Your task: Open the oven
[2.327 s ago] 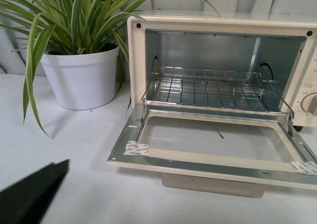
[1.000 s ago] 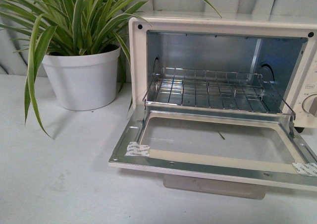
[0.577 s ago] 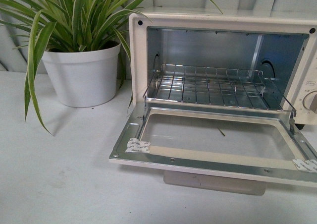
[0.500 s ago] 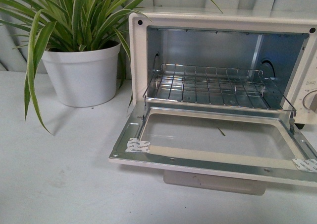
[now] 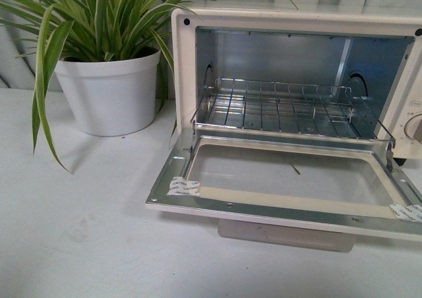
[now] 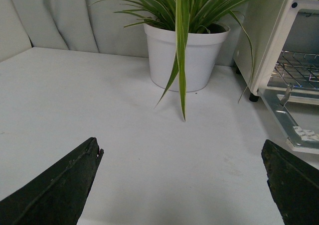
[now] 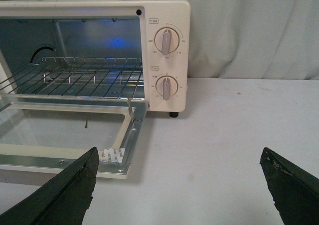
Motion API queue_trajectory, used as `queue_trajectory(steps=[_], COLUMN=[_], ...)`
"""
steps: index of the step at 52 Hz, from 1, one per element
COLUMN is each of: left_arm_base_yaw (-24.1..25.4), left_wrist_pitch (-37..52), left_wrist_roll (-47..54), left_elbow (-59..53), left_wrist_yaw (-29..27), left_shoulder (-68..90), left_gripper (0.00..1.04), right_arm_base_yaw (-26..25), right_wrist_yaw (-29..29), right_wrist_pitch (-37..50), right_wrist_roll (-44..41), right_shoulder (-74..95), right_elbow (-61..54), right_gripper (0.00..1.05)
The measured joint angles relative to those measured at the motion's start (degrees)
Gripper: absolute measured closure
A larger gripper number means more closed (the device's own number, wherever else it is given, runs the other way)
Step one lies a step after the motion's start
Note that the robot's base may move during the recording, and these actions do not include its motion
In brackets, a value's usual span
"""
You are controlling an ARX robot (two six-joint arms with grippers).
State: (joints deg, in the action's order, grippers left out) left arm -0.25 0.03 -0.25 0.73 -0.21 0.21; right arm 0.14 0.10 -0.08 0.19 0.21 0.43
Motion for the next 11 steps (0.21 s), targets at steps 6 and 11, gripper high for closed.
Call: queue_trajectory(steps=[6,11], left_arm_base_yaw=[0.0,0.0], left_wrist_pitch=[0.0,0.0], left_wrist_roll=[0.0,0.0], left_elbow=[0.0,0.0], left_wrist_yaw=[0.0,0.0], left_shoulder=[0.0,0.0], left_gripper=[0.06,0.06], right_arm_base_yaw=[0.0,0.0], right_wrist_yaw=[0.0,0.0], right_wrist_pitch=[0.0,0.0], right_wrist_roll=[0.0,0.0], right_shoulder=[0.0,0.0], right_elbow=[0.0,0.0], right_gripper=[0.09,0.09])
